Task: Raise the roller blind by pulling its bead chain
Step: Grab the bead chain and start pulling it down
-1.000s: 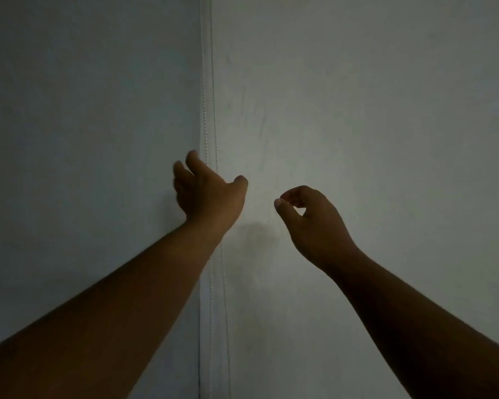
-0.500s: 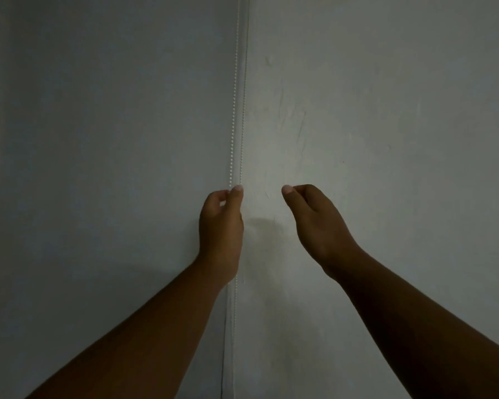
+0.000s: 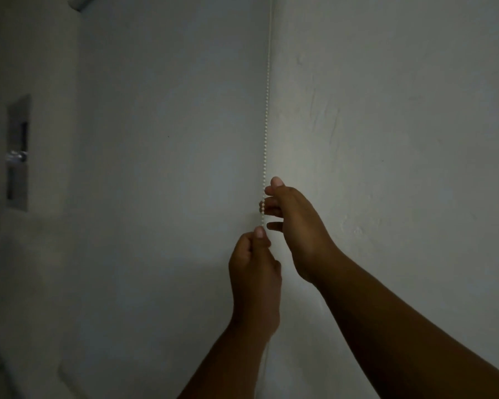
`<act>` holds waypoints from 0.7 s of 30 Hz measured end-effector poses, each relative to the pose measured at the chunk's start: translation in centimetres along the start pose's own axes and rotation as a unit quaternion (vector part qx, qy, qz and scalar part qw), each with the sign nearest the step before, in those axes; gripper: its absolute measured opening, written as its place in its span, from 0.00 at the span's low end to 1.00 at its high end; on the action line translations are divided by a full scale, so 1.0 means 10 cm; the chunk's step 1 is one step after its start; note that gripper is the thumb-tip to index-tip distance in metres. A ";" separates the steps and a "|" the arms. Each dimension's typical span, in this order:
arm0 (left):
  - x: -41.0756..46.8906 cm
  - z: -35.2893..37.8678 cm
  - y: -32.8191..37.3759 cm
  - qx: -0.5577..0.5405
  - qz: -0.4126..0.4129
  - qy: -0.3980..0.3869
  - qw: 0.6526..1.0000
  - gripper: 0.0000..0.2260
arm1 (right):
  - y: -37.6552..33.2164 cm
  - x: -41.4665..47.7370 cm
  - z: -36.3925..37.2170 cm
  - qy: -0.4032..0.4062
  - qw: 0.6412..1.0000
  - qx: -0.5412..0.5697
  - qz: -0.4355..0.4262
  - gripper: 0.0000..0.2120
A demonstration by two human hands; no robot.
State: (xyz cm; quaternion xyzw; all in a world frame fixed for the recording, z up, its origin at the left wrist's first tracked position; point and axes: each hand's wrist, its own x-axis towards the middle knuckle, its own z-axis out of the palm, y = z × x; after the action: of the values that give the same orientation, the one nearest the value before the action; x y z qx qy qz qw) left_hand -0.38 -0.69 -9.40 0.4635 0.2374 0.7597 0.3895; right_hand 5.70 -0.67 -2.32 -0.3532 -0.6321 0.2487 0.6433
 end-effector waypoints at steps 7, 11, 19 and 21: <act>-0.18 -0.10 -0.14 0.002 -0.028 -0.034 0.999 0.18 | -0.11 0.09 0.06 -0.057 0.980 0.180 0.070 0.21; -0.30 -0.20 -0.29 -0.004 -0.055 -0.044 0.998 0.18 | -0.13 0.13 0.05 -0.082 0.970 0.217 0.073 0.22; -0.49 -0.34 -0.50 0.013 -0.105 -0.037 0.994 0.17 | 0.02 0.12 0.05 -0.096 0.961 0.228 0.120 0.24; -0.51 -0.37 -0.56 0.017 -0.107 -0.026 0.994 0.18 | 0.08 0.09 0.07 -0.088 0.961 0.234 0.114 0.26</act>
State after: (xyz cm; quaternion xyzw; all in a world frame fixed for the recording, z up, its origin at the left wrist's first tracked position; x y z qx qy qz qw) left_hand -0.21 -1.56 -17.72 0.4614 0.2885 0.6972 0.4667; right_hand 5.18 0.59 -2.39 -0.2389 -0.5660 0.4919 0.6169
